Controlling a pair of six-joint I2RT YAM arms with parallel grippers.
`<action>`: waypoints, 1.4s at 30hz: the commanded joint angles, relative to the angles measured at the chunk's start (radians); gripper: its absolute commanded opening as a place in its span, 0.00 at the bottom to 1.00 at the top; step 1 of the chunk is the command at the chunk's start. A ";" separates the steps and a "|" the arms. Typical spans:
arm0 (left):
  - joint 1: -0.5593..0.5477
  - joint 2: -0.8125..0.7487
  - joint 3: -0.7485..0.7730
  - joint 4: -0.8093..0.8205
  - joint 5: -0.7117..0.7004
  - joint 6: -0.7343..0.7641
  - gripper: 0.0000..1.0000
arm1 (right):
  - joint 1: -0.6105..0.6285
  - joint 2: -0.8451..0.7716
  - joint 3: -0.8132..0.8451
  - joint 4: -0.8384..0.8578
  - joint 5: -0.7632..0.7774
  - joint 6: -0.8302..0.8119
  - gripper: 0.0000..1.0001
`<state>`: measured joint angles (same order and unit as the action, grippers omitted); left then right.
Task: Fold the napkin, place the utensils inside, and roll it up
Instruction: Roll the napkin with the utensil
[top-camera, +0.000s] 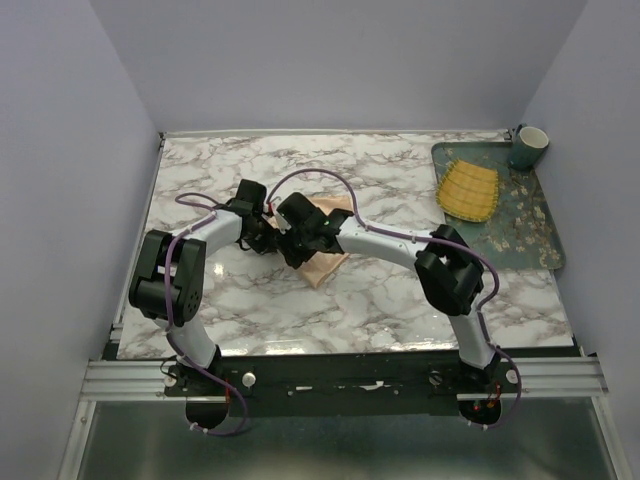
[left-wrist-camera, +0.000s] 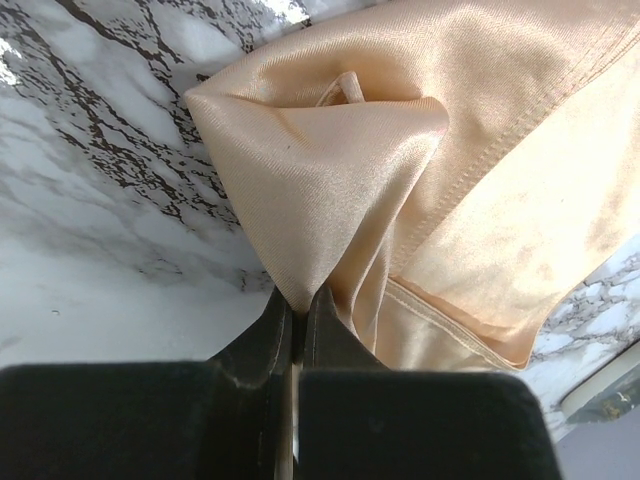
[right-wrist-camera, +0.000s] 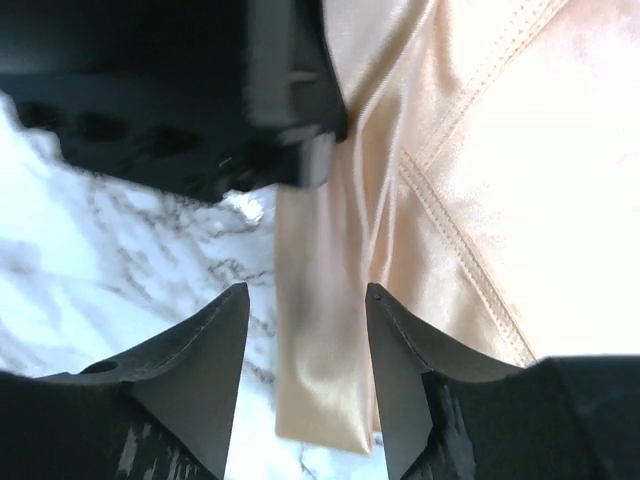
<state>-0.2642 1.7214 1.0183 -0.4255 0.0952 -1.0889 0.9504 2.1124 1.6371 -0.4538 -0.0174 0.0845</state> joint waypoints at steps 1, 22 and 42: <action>-0.003 0.010 -0.014 0.007 0.014 0.004 0.00 | 0.024 -0.039 -0.013 -0.017 -0.076 -0.009 0.48; 0.003 -0.009 -0.018 0.008 0.064 -0.037 0.00 | 0.030 0.113 -0.022 0.037 0.060 -0.031 0.52; 0.036 -0.029 -0.052 0.142 0.051 0.136 0.08 | 0.019 0.112 -0.053 0.043 -0.051 0.015 0.00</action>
<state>-0.2409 1.7203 0.9966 -0.3496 0.1486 -1.0985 0.9924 2.1860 1.6325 -0.3950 0.1478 0.0784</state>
